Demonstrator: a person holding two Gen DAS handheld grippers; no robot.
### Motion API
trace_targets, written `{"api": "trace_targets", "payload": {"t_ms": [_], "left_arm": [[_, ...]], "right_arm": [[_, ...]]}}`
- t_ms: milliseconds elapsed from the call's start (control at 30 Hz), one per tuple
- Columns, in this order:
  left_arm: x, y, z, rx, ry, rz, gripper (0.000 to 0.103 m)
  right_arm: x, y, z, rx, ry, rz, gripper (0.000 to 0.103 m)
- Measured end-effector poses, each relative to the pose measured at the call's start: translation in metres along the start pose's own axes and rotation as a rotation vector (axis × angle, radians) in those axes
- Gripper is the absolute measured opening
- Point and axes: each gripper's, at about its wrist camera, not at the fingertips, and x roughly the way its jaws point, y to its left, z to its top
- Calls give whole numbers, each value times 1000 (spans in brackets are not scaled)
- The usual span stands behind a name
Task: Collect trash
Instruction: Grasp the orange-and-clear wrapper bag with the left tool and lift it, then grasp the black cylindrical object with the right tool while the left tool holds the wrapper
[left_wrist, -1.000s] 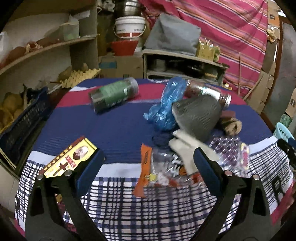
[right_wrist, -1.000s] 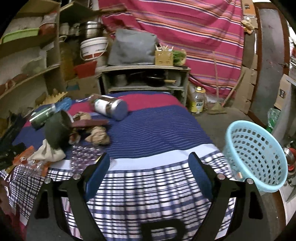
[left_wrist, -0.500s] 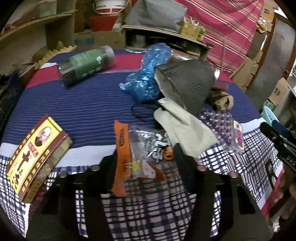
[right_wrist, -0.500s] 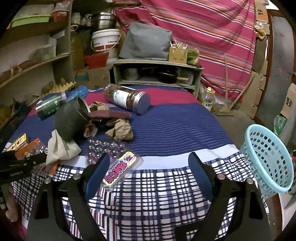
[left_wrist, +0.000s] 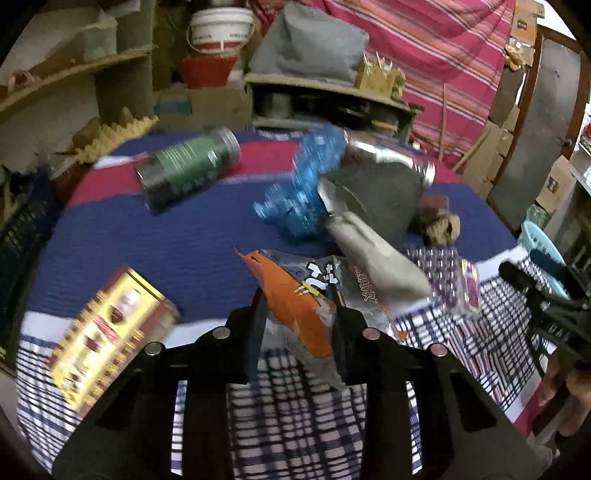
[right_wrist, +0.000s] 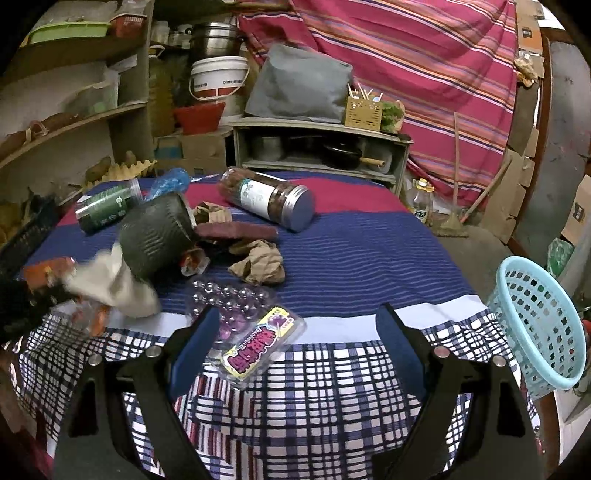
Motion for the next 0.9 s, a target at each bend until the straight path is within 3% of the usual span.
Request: {"api": "trace_targets", "payload": {"t_ms": [433,733,900], "left_arm": [[-22,32,58,11,-131,92,29],[-8,61,77,-10,-138,132,29],[-2,74,75,-28,-131,141,29]], "right_arm": [[15,52,34,-54,-23,82,85],[43,112,47,-137,21,129,93],[63,132,47,-152,64,93,93]]}}
